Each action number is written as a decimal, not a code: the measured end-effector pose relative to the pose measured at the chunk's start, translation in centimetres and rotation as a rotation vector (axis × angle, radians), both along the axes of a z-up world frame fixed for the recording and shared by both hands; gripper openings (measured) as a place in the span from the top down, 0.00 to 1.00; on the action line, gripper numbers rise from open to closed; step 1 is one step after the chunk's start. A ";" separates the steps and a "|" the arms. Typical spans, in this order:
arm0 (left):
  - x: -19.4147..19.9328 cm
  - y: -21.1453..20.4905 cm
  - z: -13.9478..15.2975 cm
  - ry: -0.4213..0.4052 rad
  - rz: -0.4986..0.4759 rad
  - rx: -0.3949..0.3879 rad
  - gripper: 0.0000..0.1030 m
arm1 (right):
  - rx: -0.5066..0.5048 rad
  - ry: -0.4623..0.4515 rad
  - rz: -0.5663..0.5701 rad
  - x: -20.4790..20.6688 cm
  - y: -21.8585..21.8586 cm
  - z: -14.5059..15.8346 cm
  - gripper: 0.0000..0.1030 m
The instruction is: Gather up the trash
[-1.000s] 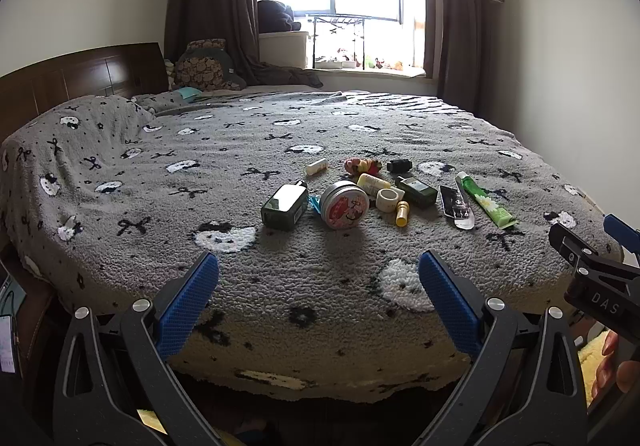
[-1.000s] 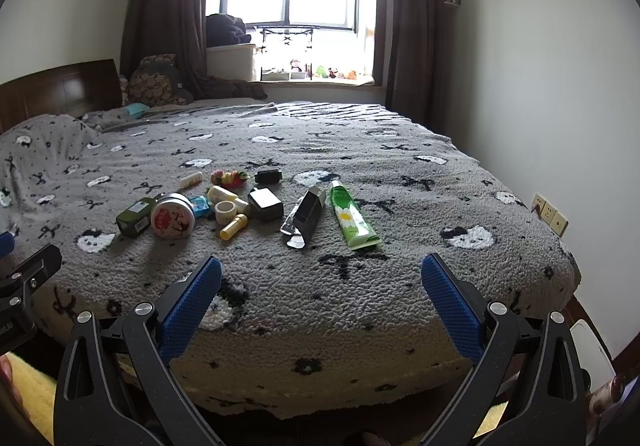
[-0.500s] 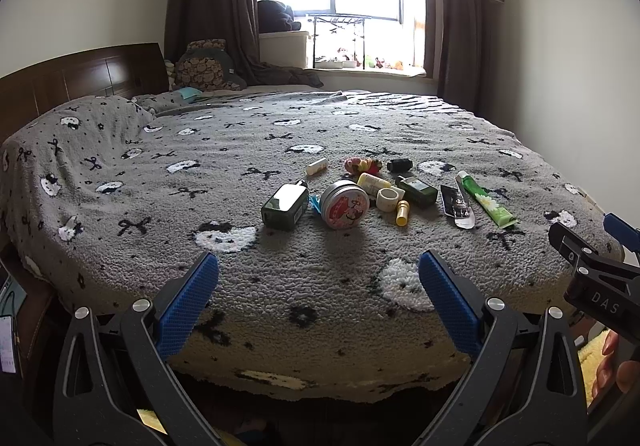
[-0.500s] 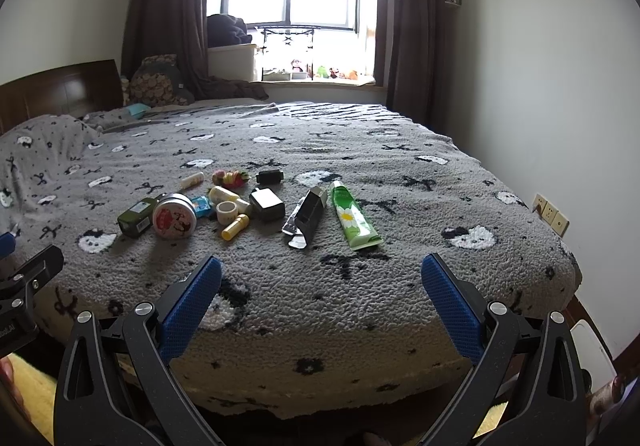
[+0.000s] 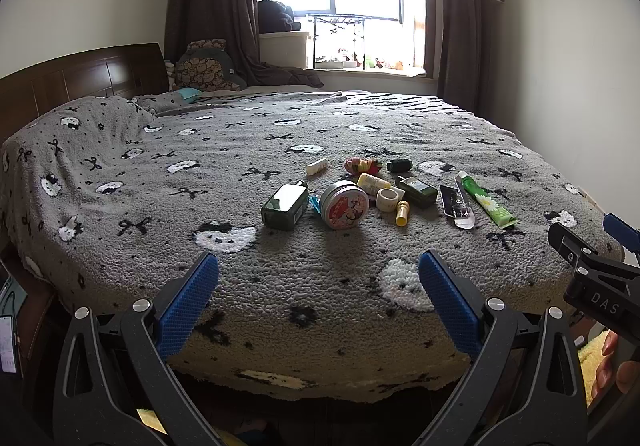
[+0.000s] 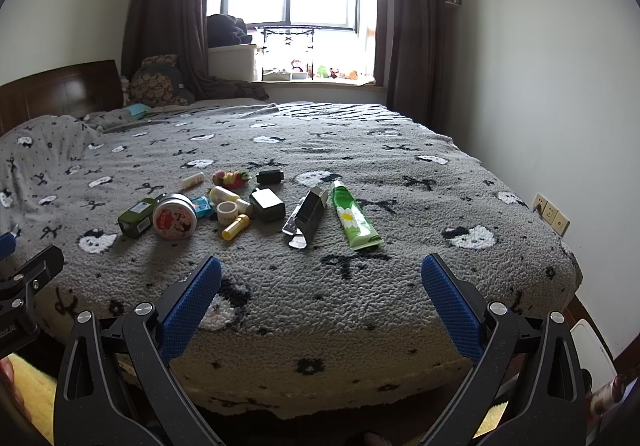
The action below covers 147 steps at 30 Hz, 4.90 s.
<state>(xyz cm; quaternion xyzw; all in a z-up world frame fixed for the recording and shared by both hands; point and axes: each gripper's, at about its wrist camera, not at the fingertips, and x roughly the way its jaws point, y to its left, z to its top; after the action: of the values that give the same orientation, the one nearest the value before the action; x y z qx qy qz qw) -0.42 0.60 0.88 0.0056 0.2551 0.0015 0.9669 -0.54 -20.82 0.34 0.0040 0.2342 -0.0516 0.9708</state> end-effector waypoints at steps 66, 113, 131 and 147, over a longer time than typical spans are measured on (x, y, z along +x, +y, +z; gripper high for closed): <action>9.6 0.9 -6.4 0.211 -0.038 0.001 0.15 | 0.117 0.158 0.053 8.2 -2.8 -5.6 0.03; 21.5 -3.0 -6.0 0.239 -0.024 -0.032 0.36 | 0.107 0.171 0.100 19.2 -2.9 -5.2 0.92; 10.0 -3.8 2.3 0.039 -0.074 0.014 0.35 | 0.051 -0.037 0.141 6.7 -4.7 2.8 0.92; 0.4 -2.3 -1.4 0.085 -0.122 0.043 0.35 | 0.077 0.042 0.309 -1.9 -3.3 -0.5 0.92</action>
<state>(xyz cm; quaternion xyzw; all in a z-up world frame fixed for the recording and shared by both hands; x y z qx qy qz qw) 0.02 -1.72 -0.52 0.0418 0.2951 -0.0522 0.9531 -2.41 -24.14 -0.13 0.0040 0.2538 0.1070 0.9613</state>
